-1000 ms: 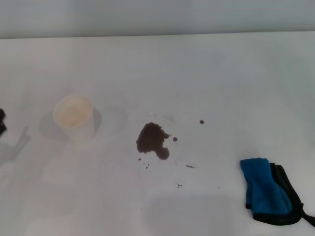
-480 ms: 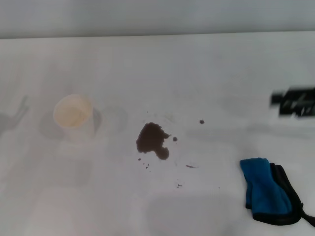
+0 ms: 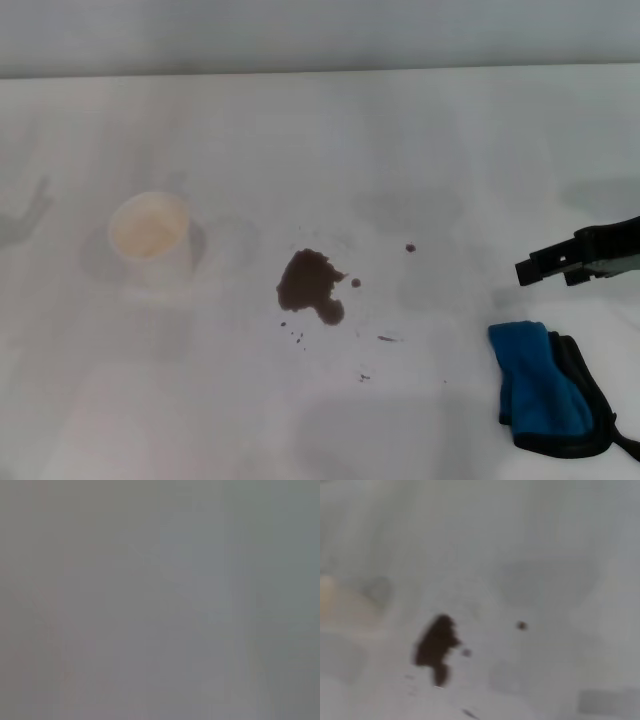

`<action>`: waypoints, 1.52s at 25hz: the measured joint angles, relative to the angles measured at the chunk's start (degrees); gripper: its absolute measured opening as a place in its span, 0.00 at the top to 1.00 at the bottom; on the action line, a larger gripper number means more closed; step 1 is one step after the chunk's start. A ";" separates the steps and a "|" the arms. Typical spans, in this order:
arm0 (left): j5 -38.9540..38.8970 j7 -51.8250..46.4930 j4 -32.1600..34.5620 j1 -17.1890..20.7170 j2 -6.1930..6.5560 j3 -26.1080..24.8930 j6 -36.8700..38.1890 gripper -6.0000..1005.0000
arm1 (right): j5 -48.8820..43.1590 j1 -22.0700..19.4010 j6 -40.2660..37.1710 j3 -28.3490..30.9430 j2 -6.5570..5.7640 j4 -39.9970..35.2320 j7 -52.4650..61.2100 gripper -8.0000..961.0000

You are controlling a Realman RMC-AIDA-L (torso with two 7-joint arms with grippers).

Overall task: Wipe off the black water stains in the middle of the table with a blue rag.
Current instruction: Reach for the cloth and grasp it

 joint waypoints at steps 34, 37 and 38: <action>-3.82 0.17 -3.05 -3.21 3.31 0.32 0.11 0.11 | -22.45 -1.12 -3.46 -40.48 -0.10 -9.68 37.42 0.26; -3.85 0.17 -3.05 -2.96 3.11 0.32 0.25 0.11 | -22.47 -0.96 -3.68 -40.76 -0.10 -7.75 37.08 0.26; -3.85 0.18 -3.05 -2.90 3.00 0.32 0.27 0.11 | -22.48 -0.92 -3.85 -40.77 -0.10 -7.24 36.88 0.27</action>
